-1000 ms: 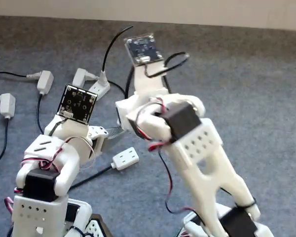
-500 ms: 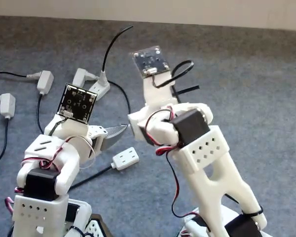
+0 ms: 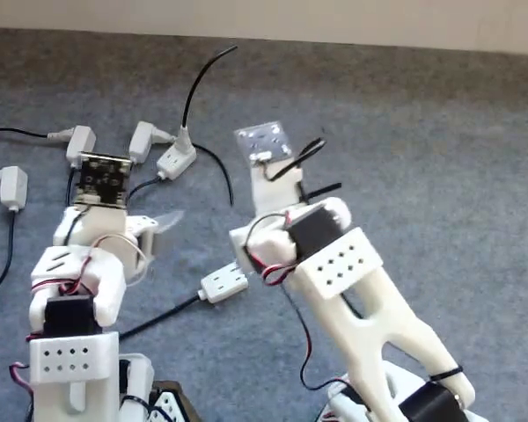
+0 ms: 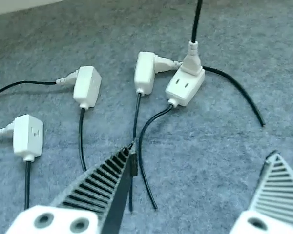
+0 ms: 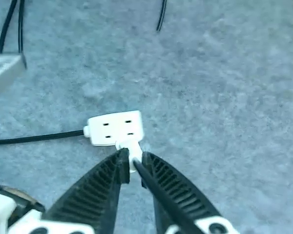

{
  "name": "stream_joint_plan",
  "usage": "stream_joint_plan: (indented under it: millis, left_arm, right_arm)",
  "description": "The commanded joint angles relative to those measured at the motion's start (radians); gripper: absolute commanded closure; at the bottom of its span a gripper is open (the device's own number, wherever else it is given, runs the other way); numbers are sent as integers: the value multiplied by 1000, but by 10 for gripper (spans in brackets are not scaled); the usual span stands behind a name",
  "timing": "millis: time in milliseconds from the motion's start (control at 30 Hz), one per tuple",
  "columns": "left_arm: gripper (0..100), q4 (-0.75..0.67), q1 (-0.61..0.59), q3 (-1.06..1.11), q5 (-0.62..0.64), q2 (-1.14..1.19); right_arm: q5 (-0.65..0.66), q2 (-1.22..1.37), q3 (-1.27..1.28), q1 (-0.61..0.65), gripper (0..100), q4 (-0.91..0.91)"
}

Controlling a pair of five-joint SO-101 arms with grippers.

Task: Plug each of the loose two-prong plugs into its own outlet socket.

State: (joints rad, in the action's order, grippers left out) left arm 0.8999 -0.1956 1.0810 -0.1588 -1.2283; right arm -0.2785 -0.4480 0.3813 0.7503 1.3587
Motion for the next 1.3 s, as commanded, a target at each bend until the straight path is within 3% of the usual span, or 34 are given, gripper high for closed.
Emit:
stream_joint_plan:
  millis: [0, 300, 467, 767, 900, 1267]
  left_arm:
    - [621, -72, -99, 16, -5, -4]
    - [621, -187, -263, 39, -9, -4]
    - [620, -193, -315, 38, -57, -4]
    - [620, -229, -404, -39, -115, 21]
    - [621, -68, -444, -269, -129, 263]
    - [620, 201, -677, -1168, -184, 1300]
  right_arm:
    - [-120, -27, 1, 99, 988, -8]
    - [-138, -38, 183, 105, 991, -165]
    - [-132, -38, 265, 42, 992, -298]
    - [-118, -36, 266, 5, 991, -306]
    - [-91, -36, 265, 4, 991, -280]
    - [-91, -38, 265, 4, 991, -277]
